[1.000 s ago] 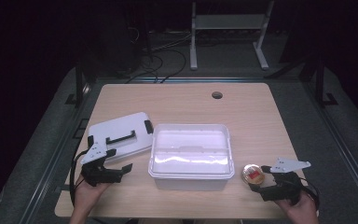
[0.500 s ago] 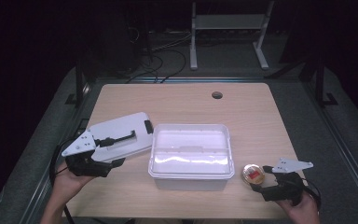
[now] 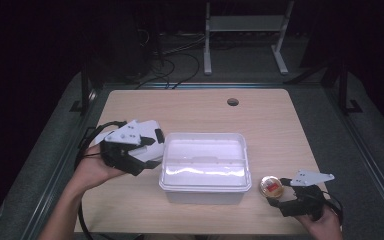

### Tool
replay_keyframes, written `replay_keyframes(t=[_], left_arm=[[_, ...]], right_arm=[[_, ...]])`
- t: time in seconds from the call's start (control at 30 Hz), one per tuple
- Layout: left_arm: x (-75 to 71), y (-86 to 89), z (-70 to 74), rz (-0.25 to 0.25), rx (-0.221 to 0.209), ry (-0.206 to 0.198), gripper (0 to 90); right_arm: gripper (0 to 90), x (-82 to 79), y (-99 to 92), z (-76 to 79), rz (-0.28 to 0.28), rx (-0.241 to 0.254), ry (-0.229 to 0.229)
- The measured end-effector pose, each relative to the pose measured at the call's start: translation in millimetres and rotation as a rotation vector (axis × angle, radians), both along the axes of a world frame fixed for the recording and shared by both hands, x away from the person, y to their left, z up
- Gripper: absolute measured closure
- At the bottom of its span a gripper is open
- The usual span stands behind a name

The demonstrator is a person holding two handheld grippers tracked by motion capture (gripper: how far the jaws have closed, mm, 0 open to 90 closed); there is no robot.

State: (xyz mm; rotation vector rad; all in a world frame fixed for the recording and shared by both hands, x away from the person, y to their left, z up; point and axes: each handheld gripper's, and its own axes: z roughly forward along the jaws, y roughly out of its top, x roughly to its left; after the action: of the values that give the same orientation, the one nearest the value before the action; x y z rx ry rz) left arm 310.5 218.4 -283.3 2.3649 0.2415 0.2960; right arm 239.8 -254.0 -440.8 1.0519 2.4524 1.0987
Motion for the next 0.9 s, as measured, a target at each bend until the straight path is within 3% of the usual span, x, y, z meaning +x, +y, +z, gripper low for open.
replay_keyframes(t=[0.07,0.23,0.37,0.53,0.9], left_arm=[[2.0,-6.9,0.8,-0.012,0.013,0.007,31.5],[15.3,-43.0,4.4,-0.086,0.098,0.046,28.7],[21.6,-62.7,0.4,-0.129,0.124,0.065,30.2],[30.7,-85.2,-8.3,-0.152,0.153,0.110,29.9],[42.1,-116.9,-17.4,-0.195,0.229,0.148,38.1]], right_arm=[[17.0,-0.4,0.0,0.2,0.000,0.001,-0.001],[17.0,-1.1,-1.1,1.5,0.000,0.015,-0.009],[17.0,-1.1,-1.8,2.5,0.002,0.021,-0.009],[17.0,-2.9,-1.2,5.1,0.010,0.043,-0.015],[17.0,-3.8,0.2,6.9,0.020,0.037,-0.026]])
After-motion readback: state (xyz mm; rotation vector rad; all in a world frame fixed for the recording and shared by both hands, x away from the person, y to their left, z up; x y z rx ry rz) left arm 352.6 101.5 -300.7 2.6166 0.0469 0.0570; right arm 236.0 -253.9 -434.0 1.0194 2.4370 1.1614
